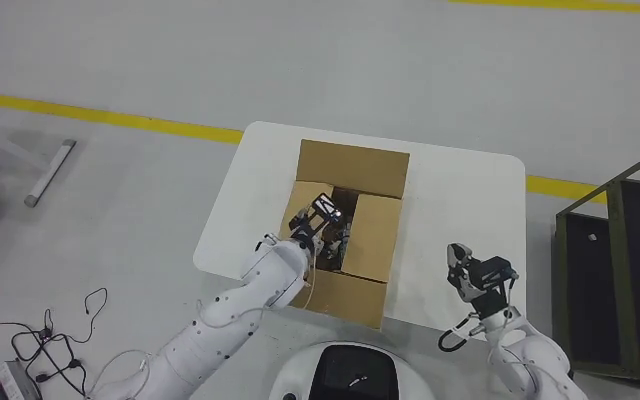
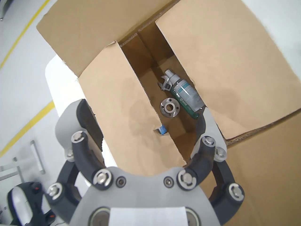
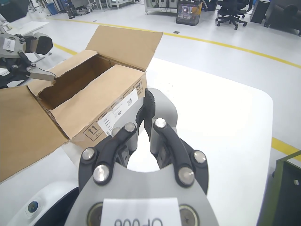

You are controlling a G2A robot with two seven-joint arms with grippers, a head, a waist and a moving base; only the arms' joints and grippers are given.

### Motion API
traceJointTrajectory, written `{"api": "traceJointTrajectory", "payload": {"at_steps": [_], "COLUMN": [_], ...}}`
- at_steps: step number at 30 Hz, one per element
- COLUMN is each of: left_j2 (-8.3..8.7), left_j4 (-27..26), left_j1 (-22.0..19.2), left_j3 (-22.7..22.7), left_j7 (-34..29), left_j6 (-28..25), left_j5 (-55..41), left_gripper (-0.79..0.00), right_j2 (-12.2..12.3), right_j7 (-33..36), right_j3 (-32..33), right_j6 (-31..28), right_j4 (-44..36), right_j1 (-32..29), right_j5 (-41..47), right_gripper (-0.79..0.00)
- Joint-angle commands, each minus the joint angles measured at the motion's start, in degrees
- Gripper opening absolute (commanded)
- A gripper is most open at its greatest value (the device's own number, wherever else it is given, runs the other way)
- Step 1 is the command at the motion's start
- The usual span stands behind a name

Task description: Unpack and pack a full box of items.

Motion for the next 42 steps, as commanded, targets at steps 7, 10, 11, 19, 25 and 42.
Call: {"api": "traceJointTrajectory", "payload": {"at_steps": [7, 10, 11, 19, 25, 42], "left_j2": [-3.10, -3.95, -4.21, -5.59, -6.31, -6.74], "left_j4": [8.46, 11.27, 11.97, 16.92, 18.43, 11.04], "left_j1": [-5.49, -6.62, -6.92, -8.44, -8.40, -4.47], "left_j3": [7.74, 8.59, 8.83, 8.81, 8.60, 1.60], "left_j7": [-4.06, -4.81, -4.95, -6.13, -6.09, -3.03], "left_j6": [4.63, 5.91, 6.31, 7.63, 7.04, 4.94], "left_j5": [8.22, 9.60, 10.14, 14.23, 16.63, 14.52], "left_gripper": [0.000, 0.000, 0.000, 0.000, -0.126, -0.785], "right_j2": [0.08, 0.06, 0.05, -0.05, -0.10, -0.22], "right_j7": [-0.44, -0.36, -0.30, -0.05, 0.10, 0.60], "right_j3": [0.88, 0.87, 0.85, 0.25, 0.37, 0.45], "right_j6": [-0.47, -0.80, -0.83, -1.35, -1.26, -0.74], "right_j4": [-0.16, -0.30, -0.34, -0.38, -0.29, -0.28], "right_j1": [-0.77, -0.76, -0.74, -0.40, -0.23, -0.30], "right_j5": [0.24, 0.53, 0.58, 1.00, 1.58, 2.12], "right_gripper": [-0.785, -0.785, -0.785, -0.785, -0.785, -0.785]}}
